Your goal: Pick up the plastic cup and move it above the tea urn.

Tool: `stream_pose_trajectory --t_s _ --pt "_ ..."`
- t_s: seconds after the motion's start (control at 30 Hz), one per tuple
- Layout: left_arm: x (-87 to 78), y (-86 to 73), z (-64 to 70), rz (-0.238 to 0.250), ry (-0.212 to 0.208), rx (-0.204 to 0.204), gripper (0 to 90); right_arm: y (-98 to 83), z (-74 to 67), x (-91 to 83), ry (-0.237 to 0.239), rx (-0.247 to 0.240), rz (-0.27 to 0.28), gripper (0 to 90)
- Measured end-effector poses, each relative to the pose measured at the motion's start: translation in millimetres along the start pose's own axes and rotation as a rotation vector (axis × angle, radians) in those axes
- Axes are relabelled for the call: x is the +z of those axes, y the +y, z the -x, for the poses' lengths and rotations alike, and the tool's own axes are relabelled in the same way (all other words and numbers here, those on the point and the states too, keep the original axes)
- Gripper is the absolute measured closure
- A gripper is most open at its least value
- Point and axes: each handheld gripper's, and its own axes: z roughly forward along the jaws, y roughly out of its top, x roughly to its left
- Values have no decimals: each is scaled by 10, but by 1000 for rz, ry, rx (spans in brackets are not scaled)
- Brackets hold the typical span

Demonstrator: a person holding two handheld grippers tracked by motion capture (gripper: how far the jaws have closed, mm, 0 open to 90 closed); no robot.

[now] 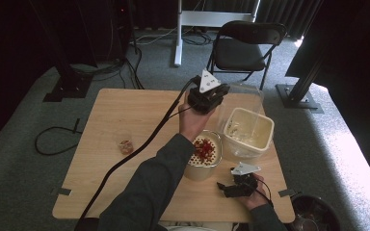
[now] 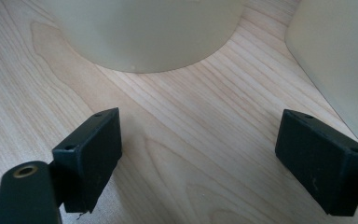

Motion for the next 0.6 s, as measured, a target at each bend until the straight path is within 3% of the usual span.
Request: stream_pose_trajectory --t_s 0.6 --pt "342 -5 279 -8 -16 30 848 0 0 0 0 0 0 139"
